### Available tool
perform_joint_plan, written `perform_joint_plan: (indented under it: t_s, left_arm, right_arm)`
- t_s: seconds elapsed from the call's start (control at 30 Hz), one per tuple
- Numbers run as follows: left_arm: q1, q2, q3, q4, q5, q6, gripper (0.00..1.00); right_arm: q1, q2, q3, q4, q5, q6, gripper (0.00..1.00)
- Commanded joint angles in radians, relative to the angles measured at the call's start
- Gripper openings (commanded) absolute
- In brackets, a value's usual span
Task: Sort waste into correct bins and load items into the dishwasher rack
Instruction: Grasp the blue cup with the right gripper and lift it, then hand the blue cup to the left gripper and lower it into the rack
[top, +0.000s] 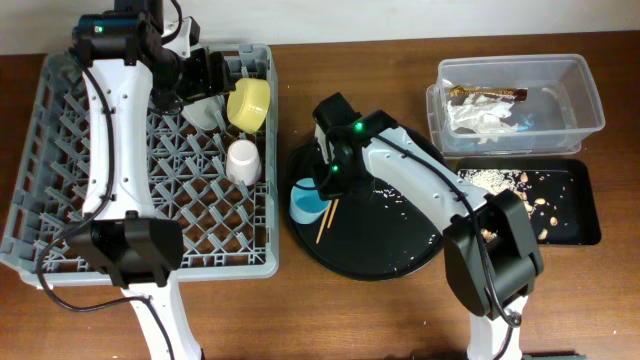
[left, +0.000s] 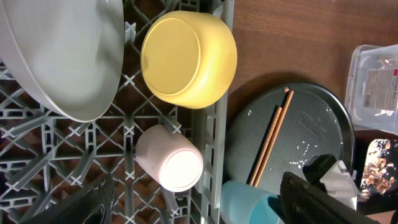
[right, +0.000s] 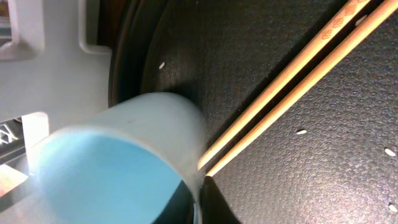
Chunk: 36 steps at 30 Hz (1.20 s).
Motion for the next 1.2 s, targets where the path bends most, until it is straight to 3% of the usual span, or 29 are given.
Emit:
perform_joint_plan:
  t_s: [0.0, 0.07, 0.1, 0.17, 0.27, 0.37, 0.5, 0.63, 0.7, 0.8, 0.9, 0.93, 1.0, 1.03, 1.1, 1.13, 1.17]
  left_arm:
    - [0.003, -0.002, 0.014, -0.002, 0.03, -0.009, 0.84]
    - [0.003, -0.002, 0.014, -0.001, 0.163, -0.008, 0.87]
    - [0.003, -0.002, 0.014, 0.002, 0.275, 0.006, 0.94]
    - [0.003, -0.002, 0.014, 0.019, 0.511, 0.122, 0.95]
    - [-0.001, -0.001, 0.014, 0.029, 0.724, 0.265, 0.96]
    - [-0.019, 0.007, -0.002, 0.037, 0.855, 0.336, 0.96]
    - [-0.067, 0.011, -0.045, 0.071, 0.882, 0.336, 0.96]
    - [-0.113, 0.011, -0.078, 0.097, 0.905, 0.336, 0.96]
    - [-0.116, 0.011, -0.078, 0.097, 0.906, 0.336, 0.9]
    - [-0.116, 0.011, -0.078, 0.093, 0.917, 0.336, 0.68]
    - [-0.116, 0.011, -0.078, 0.097, 0.931, 0.336, 0.67]
    - [-0.116, 0.011, -0.078, 0.097, 0.931, 0.336, 0.67]
    - [-0.114, 0.011, -0.078, 0.098, 0.931, 0.336, 0.66]
    - [-0.111, 0.011, -0.078, 0.101, 0.93, 0.336, 0.66]
    - [-0.094, 0.011, -0.078, 0.106, 0.897, 0.336, 0.66]
    - [-0.074, 0.011, -0.077, 0.108, 0.839, 0.335, 0.66]
    - [-0.053, 0.011, -0.077, 0.108, 0.783, 0.335, 0.66]
  right_arm:
    - [-0.044, -0.008, 0.009, -0.001, -0.032, 0.024, 0.04]
    - [-0.13, -0.062, 0.037, 0.006, -0.213, 0.007, 0.04]
    - [-0.194, -0.092, 0.039, 0.043, -0.343, -0.006, 0.04]
    - [-0.32, -0.117, 0.038, 0.179, -0.687, -0.044, 0.04]
    - [-0.401, -0.115, 0.038, 0.398, -0.942, 0.009, 0.04]
    - [-0.378, -0.115, 0.038, 0.596, -0.986, 0.138, 0.04]
    - [-0.333, -0.115, 0.038, 0.862, -1.015, 0.31, 0.04]
    - [-0.319, -0.115, 0.038, 0.952, -0.983, 0.361, 0.04]
    - [-0.319, -0.115, 0.038, 0.951, -0.967, 0.361, 0.04]
    - [-0.319, -0.115, 0.038, 0.951, -0.924, 0.36, 0.04]
    - [-0.319, -0.115, 0.038, 0.951, -0.921, 0.36, 0.04]
    - [-0.319, -0.115, 0.038, 0.951, -0.921, 0.36, 0.08]
    - [-0.319, -0.115, 0.038, 0.951, -0.922, 0.36, 0.4]
    - [-0.319, -0.115, 0.038, 0.95, -0.922, 0.36, 0.65]
    - [-0.322, -0.115, 0.038, 0.948, -0.916, 0.36, 0.91]
    - [-0.323, -0.115, 0.038, 0.914, -0.879, 0.348, 0.99]
    - [-0.324, -0.115, 0.038, 0.875, -0.847, 0.323, 0.98]
